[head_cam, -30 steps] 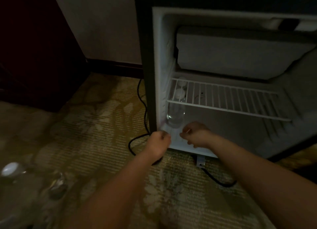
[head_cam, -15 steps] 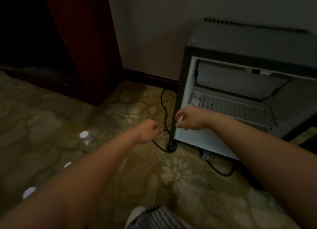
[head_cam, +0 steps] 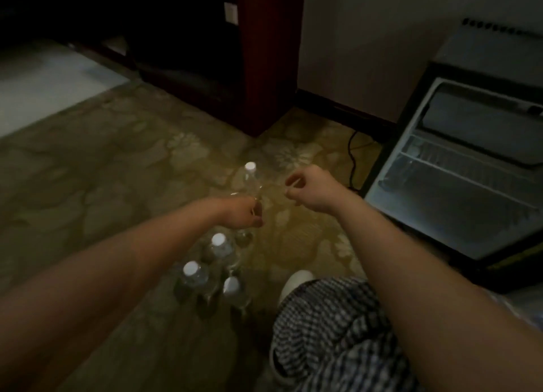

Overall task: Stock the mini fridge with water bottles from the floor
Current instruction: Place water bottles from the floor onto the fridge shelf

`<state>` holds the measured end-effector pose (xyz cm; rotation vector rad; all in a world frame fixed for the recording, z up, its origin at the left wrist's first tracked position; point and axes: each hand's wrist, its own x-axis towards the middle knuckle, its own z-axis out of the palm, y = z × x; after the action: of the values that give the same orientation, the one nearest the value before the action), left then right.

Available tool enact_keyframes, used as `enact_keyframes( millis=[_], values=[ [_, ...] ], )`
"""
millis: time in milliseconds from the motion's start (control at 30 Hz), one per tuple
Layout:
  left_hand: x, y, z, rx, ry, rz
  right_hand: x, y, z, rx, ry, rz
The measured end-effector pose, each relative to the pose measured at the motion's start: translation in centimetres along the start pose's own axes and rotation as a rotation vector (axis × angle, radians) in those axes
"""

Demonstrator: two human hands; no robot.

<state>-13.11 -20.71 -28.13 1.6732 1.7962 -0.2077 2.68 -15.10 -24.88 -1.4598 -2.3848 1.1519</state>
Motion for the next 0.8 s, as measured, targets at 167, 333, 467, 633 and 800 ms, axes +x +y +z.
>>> enact_keyframes(
  millis=[167, 333, 467, 633, 800],
  values=[
    [-4.5, -5.8, 5.3, -0.132, -0.047, -0.064, -1.3, -1.2, 9.5, 0.063, -0.182, 0.044],
    [-6.6, -9.7, 11.5, -0.272, -0.067, -0.140, -2.2, -0.3, 16.0, -0.040, -0.294, 0.053],
    [-7.0, -11.7, 15.8, -0.516, -0.045, -0.173, -1.6, 1.2, 18.0, -0.271, -0.316, 0.072],
    [-4.9, -11.6, 19.5, -0.735, 0.047, -0.196, -0.9, 2.1, 20.5, -0.306, -0.372, 0.096],
    [-3.1, -11.2, 21.6, -0.912, 0.092, -0.153, -0.5, 3.0, 23.1, -0.300, -0.413, 0.112]
  ],
)
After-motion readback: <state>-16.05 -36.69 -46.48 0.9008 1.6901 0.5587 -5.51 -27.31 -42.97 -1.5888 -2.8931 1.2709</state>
